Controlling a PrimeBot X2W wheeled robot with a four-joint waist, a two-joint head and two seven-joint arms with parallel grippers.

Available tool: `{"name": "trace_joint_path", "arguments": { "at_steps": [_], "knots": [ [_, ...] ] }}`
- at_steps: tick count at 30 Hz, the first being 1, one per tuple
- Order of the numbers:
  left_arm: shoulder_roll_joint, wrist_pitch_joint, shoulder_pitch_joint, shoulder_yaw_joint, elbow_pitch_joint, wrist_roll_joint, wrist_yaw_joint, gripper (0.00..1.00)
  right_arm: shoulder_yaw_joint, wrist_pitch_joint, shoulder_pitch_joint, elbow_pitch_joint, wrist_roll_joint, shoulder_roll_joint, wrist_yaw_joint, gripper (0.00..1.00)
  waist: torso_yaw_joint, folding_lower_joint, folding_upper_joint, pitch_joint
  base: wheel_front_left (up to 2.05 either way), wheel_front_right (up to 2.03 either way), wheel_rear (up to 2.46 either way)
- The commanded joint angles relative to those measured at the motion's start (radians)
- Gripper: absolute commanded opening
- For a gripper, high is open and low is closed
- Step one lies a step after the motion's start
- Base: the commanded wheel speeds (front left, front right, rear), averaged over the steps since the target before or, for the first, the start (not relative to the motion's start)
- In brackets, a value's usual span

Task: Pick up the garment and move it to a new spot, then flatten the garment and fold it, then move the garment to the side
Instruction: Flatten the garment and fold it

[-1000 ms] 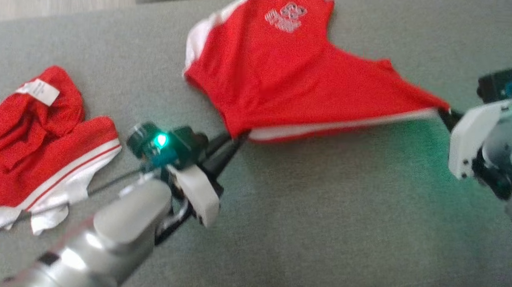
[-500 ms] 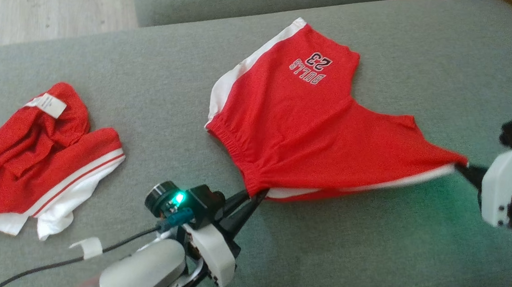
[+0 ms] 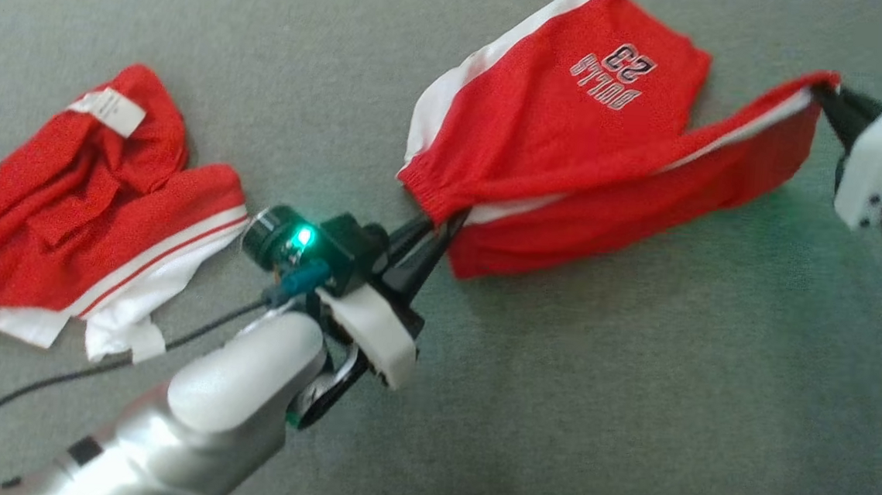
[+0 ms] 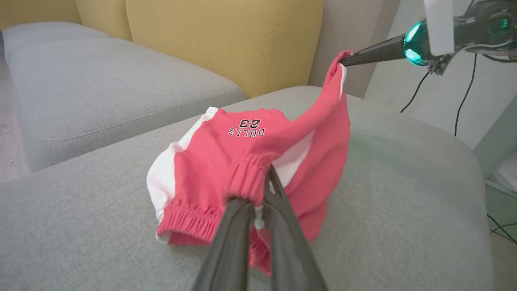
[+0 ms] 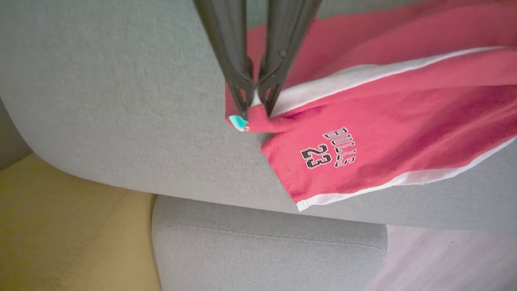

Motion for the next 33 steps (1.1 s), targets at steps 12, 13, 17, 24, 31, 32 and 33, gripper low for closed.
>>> {"name": "trace_joint_path", "arguments": {
  "at_steps": [12, 13, 17, 24, 31, 32, 33],
  "knots": [
    [-0.072, -0.026, -0.231, 0.067, 0.098, 0.026, -0.032, 0.00, 0.005, -0.110, -0.292, 0.229, -0.153, 0.099, -0.001, 0.00, 0.115, -0.0002, 0.0000, 0.167, 0.00, 0.00, 0.00],
    [-0.079, -0.031, -0.245, 0.069, 0.111, 0.028, -0.035, 0.00, 0.004, -0.119, -0.314, 0.252, -0.163, 0.104, -0.001, 0.00, 0.120, -0.0002, 0.0000, 0.177, 0.00, 0.00, 0.00],
    [-0.109, -0.049, -0.287, 0.072, 0.166, 0.032, -0.049, 0.00, -0.004, -0.159, -0.390, 0.345, -0.202, 0.117, -0.001, 0.00, 0.142, -0.0002, 0.0000, 0.210, 0.00, 0.00, 0.00],
    [-0.152, -0.074, -0.329, 0.068, 0.246, 0.036, -0.071, 0.00, -0.004, -0.222, -0.471, 0.478, -0.249, 0.141, -0.001, 0.00, 0.165, -0.0002, 0.0000, 0.251, 0.00, 0.00, 0.00],
    [-0.180, -0.092, -0.353, 0.064, 0.295, 0.038, -0.083, 0.00, -0.003, -0.272, -0.510, 0.560, -0.262, 0.159, -0.001, 0.00, 0.182, -0.0002, 0.0000, 0.270, 0.00, 0.00, 0.00],
    [-0.184, -0.094, -0.356, 0.063, 0.302, 0.039, -0.084, 0.00, -0.002, -0.277, -0.516, 0.572, -0.262, 0.162, -0.001, 0.00, 0.185, -0.0002, 0.0000, 0.273, 0.00, 0.00, 0.00],
    [-0.187, -0.096, -0.360, 0.064, 0.311, 0.041, -0.080, 0.00, -0.007, -0.282, -0.521, 0.584, -0.255, 0.165, -0.001, 0.00, 0.188, -0.0002, 0.0000, 0.275, 0.00, 0.00, 0.00]
  ]
}}
